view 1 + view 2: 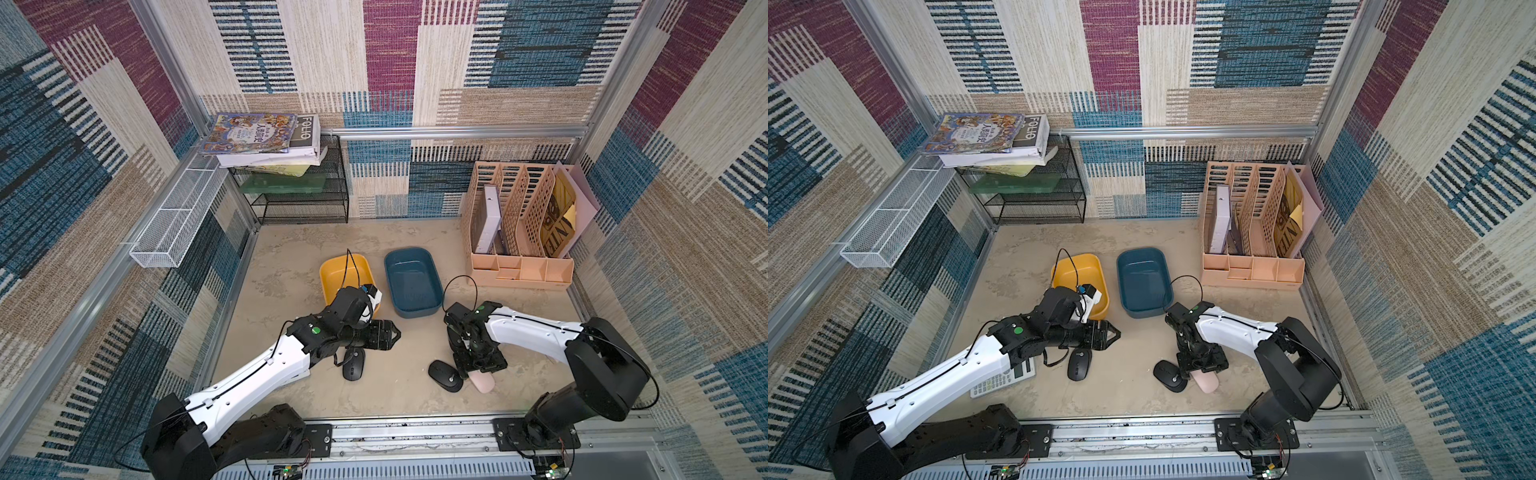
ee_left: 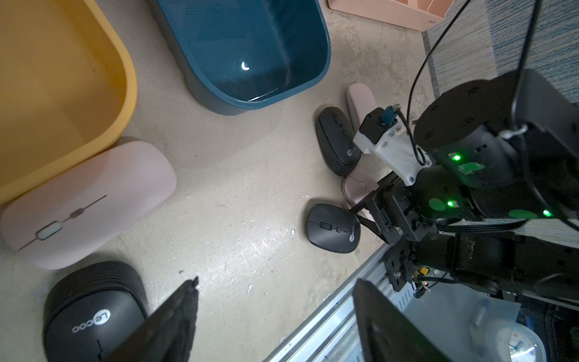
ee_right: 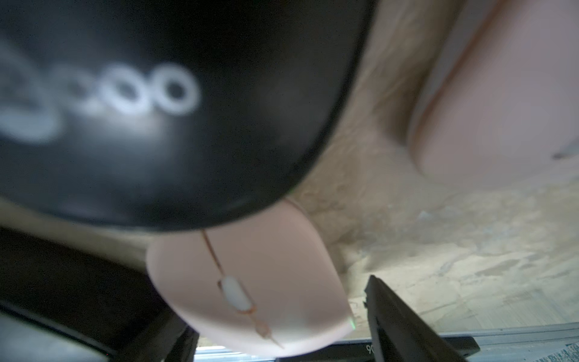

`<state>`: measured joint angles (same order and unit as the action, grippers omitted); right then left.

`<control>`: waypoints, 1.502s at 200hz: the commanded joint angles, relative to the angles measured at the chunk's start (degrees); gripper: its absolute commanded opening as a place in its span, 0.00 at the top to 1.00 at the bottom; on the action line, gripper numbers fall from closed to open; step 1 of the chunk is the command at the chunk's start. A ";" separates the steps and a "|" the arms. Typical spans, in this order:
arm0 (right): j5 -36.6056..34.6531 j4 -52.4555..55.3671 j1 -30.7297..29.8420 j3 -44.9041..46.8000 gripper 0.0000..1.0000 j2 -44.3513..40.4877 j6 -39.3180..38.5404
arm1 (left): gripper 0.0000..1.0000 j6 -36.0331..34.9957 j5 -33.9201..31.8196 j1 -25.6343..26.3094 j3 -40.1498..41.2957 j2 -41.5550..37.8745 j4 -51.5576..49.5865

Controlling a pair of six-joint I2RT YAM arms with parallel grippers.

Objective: Place the mice by color into the storage box
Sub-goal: Pick up the mouse from the center of the board, then place the mouse in the storage box.

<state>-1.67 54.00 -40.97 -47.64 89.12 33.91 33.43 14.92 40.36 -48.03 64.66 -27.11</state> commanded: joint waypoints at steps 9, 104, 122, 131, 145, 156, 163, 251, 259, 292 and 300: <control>0.45 -2.07 -0.28 0.08 0.39 0.62 -0.78 | 0.18 -0.52 -0.59 -0.03 -0.48 -0.49 -0.94; 0.41 4.75 2.02 -9.47 0.67 -19.84 2.30 | 0.11 -3.38 -7.74 -1.02 -2.42 -9.51 -6.96; 2.93 -2.10 4.47 -14.45 0.68 -17.44 -0.39 | 0.05 -3.60 -10.40 -1.97 -2.75 -12.26 -8.35; 5.05 -4.95 5.83 -17.77 0.68 -14.08 -1.83 | 0.02 -3.78 -11.65 -2.52 -3.15 -13.49 -9.40; 5.98 -7.41 6.43 -25.14 0.68 -6.97 -4.00 | 0.01 -4.14 -13.24 -3.22 -3.71 -14.98 -11.06; 6.17 -7.61 6.51 -31.57 0.67 -0.29 -5.07 | 0.01 -4.42 -13.96 -3.58 -4.09 -15.97 -12.43; 6.71 -6.71 6.90 -36.46 0.67 4.37 -5.61 | 0.01 -4.43 -14.34 -3.75 -4.25 -16.50 -13.15; 10.89 -6.19 6.43 -59.19 0.65 34.65 -8.21 | 0.00 0.17 -16.21 -4.01 -2.69 -22.89 -18.12; 11.28 -6.59 5.82 -58.69 0.64 35.21 -8.33 | 0.00 0.25 -16.37 -4.06 -2.54 -22.96 -18.15; 14.71 -10.30 3.92 -54.39 0.59 36.15 -6.92 | 0.01 0.04 -16.13 -4.05 -1.77 -22.58 -17.47; 15.46 -11.21 3.72 -53.46 0.56 36.29 -6.46 | 0.00 -0.05 -15.85 -4.01 -1.74 -22.28 -17.22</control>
<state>10.04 46.35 -36.75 -103.31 125.14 26.09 33.04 -0.78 36.45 -50.02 41.89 -44.91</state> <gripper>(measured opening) 0.603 0.996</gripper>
